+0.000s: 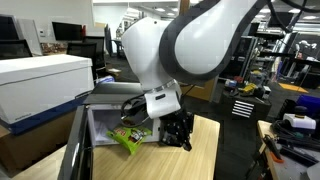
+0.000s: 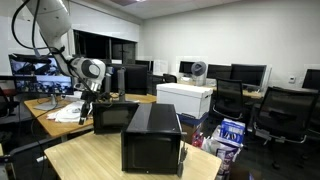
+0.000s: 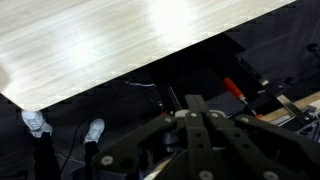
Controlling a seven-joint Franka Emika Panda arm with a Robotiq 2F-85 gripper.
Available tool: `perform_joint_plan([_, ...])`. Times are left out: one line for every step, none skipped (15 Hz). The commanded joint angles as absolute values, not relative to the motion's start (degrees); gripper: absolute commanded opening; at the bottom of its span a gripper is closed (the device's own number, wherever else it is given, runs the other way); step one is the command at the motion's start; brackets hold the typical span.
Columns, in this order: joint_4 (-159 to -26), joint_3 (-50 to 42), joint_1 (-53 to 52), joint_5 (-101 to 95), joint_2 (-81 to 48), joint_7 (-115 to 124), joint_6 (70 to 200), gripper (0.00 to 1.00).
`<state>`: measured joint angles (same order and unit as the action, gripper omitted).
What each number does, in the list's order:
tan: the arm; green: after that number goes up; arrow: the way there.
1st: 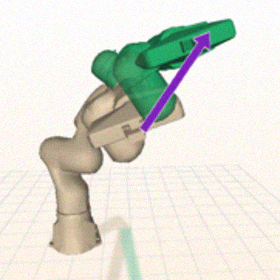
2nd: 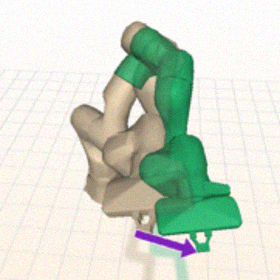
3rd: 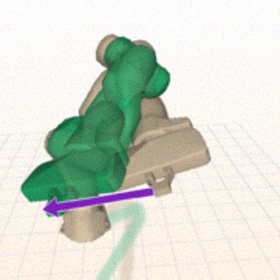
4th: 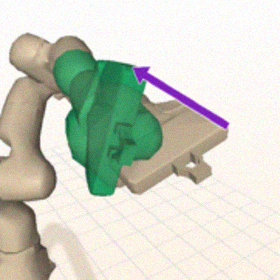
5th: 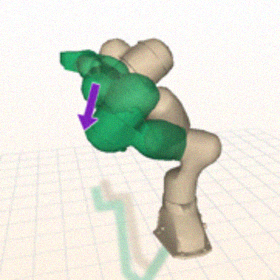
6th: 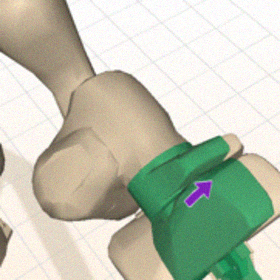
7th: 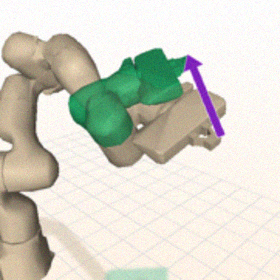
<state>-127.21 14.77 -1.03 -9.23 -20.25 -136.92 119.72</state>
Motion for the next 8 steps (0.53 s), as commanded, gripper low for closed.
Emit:
perform_joint_plan([-127.17, 13.54, -2.65, -8.60, -19.89, -137.55, 119.71, 0.27])
perform_joint_plan([-127.10, 13.48, -2.99, -8.64, -19.80, -137.50, 119.69, 0.08])
perform_joint_plan([-127.06, 13.37, -3.15, -8.67, -19.86, -137.46, 119.69, 0.14])
perform_joint_plan([-127.01, 13.25, -3.23, -8.69, -19.99, -137.44, 119.68, 0.21])
perform_joint_plan([-127.00, 13.10, -3.26, -8.71, -20.07, -137.43, 119.68, 0.26])
perform_joint_plan([-126.99, 12.98, -3.28, -8.73, -20.10, -137.42, 119.68, 0.27])
perform_joint_plan([-126.97, 12.92, -3.29, -8.74, -20.14, -137.41, 119.68, 0.27])
perform_joint_plan([-126.97, 12.91, -3.29, -8.74, -20.14, -137.41, 119.68, 0.27])
